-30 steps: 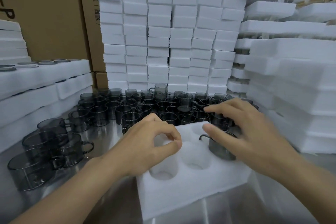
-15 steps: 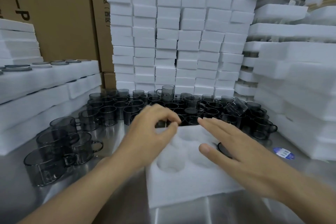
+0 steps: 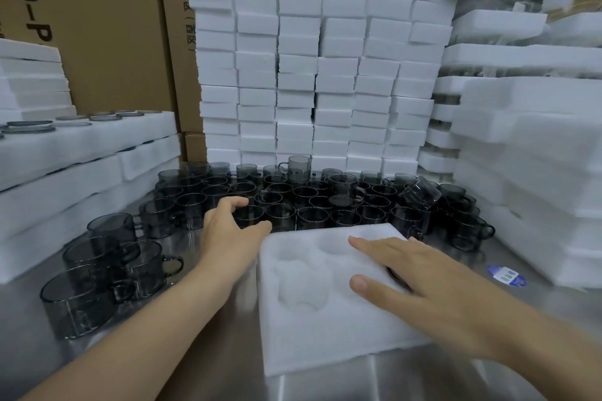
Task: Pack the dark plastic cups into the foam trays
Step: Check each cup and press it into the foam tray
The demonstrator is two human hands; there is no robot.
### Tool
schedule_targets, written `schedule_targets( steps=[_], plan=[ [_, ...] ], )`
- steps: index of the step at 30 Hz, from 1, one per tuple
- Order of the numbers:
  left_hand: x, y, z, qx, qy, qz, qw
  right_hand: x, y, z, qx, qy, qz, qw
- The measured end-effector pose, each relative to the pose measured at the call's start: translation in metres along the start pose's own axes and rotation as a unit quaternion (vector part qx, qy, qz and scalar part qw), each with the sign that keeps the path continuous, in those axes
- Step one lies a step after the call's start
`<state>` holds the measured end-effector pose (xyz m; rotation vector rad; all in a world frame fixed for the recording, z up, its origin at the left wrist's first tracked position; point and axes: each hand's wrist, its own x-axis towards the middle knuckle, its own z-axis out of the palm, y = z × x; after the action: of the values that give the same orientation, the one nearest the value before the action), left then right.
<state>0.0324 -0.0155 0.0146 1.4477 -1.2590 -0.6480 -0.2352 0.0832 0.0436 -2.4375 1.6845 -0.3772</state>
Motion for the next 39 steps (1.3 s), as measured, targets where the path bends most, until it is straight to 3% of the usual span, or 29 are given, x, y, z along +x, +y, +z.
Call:
schedule_targets(
  steps=[7,11,19,24,27,30,34,39],
  plan=[
    [0.014,-0.009,0.001,-0.127,0.001,-0.080,0.989,0.001,-0.001,0.000,0.000,0.003,0.008,1.000],
    [0.015,-0.012,0.007,-0.126,0.014,-0.091,0.988,0.000,-0.003,-0.001,0.000,0.016,0.010,1.000],
    [0.001,0.010,0.004,-0.222,0.096,-0.007,0.970,-0.002,-0.002,0.000,0.028,0.044,-0.004,0.999],
    [-0.039,0.045,0.005,-0.238,-0.033,0.140,0.961,0.002,-0.002,0.004,0.011,0.172,-0.044,0.984],
    [-0.059,0.056,0.010,-0.243,-0.166,0.182,0.938,0.002,-0.002,0.003,0.065,0.269,-0.087,0.957],
    [-0.066,0.056,0.009,-0.199,-0.253,0.212,0.923,0.003,-0.004,0.003,0.117,0.307,-0.129,0.936],
    [-0.062,0.055,0.006,-0.166,-0.294,0.222,0.915,0.006,-0.002,0.008,0.094,0.294,-0.172,0.936],
    [-0.063,0.052,0.008,-0.159,-0.265,0.247,0.918,0.008,-0.005,0.012,0.086,0.329,-0.151,0.928]
  ],
)
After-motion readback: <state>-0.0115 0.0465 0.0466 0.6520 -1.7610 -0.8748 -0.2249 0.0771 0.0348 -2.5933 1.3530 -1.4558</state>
